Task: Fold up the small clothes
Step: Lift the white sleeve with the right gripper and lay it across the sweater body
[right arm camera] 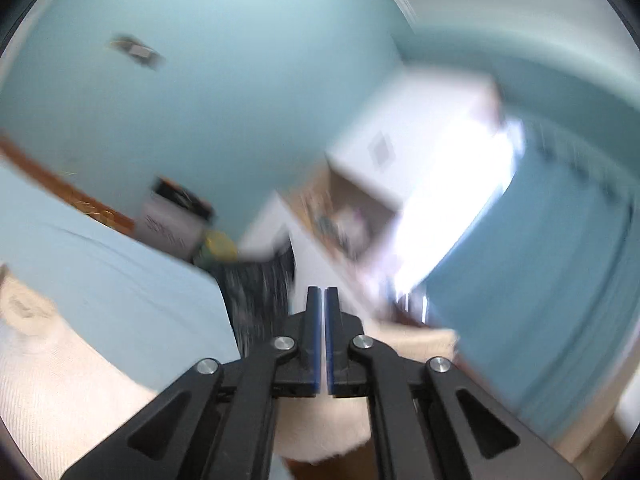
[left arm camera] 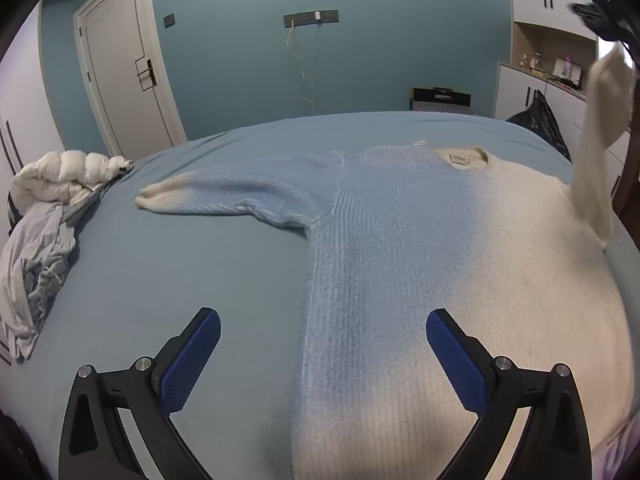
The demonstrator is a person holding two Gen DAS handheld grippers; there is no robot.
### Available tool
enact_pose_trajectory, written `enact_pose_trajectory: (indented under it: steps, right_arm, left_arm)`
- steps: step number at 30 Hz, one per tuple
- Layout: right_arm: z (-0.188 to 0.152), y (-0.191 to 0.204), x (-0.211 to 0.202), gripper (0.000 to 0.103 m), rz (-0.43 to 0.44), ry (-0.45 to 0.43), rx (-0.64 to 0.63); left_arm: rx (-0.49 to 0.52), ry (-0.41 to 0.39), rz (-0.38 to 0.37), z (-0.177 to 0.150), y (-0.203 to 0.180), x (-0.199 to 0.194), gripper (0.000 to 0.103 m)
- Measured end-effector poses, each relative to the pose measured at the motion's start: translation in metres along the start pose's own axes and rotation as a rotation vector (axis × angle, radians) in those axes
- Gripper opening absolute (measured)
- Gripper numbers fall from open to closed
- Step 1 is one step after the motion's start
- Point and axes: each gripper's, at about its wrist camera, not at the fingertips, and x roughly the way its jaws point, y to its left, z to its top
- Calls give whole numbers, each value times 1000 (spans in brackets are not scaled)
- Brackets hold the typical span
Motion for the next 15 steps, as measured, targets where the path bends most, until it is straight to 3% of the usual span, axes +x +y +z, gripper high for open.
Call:
enact_pose_trajectory:
  steps: [1, 3, 6, 7, 8, 9, 10, 11, 13, 15]
  right_arm:
    - [16, 29, -19, 0, 76, -51, -26]
    - [36, 92, -76, 0, 397, -92, -35]
    - [19, 153, -129, 0, 689, -65, -57]
    - [-1, 173, -140, 6, 789, -8, -54]
    - [-18, 181, -138, 14, 829, 34, -50]
    - [-45, 191, -131, 48, 854, 108, -48]
    - [-60, 194, -121, 89, 849, 153, -49]
    - [-95, 198, -103, 97, 807, 236, -51]
    - [-137, 189, -79, 97, 738, 346, -52]
    - [-170, 175, -42, 97, 730, 460, 6]
  left_arm:
    - [-7, 3, -3, 0, 2, 1, 103]
    - [-20, 12, -11, 0, 6, 4, 103]
    - [-21, 28, -21, -2, 7, 6, 103]
    - [-19, 30, -24, -2, 7, 6, 103]
    - [-19, 31, -28, -1, 6, 6, 103]
    - [-20, 30, -32, -1, 6, 5, 103]
    - [-20, 28, -36, 0, 6, 4, 103]
    - [-20, 26, -40, 0, 5, 3, 103]
    - [-17, 19, -40, 0, 3, 1, 103]
    - [-9, 21, -37, 1, 1, 2, 103]
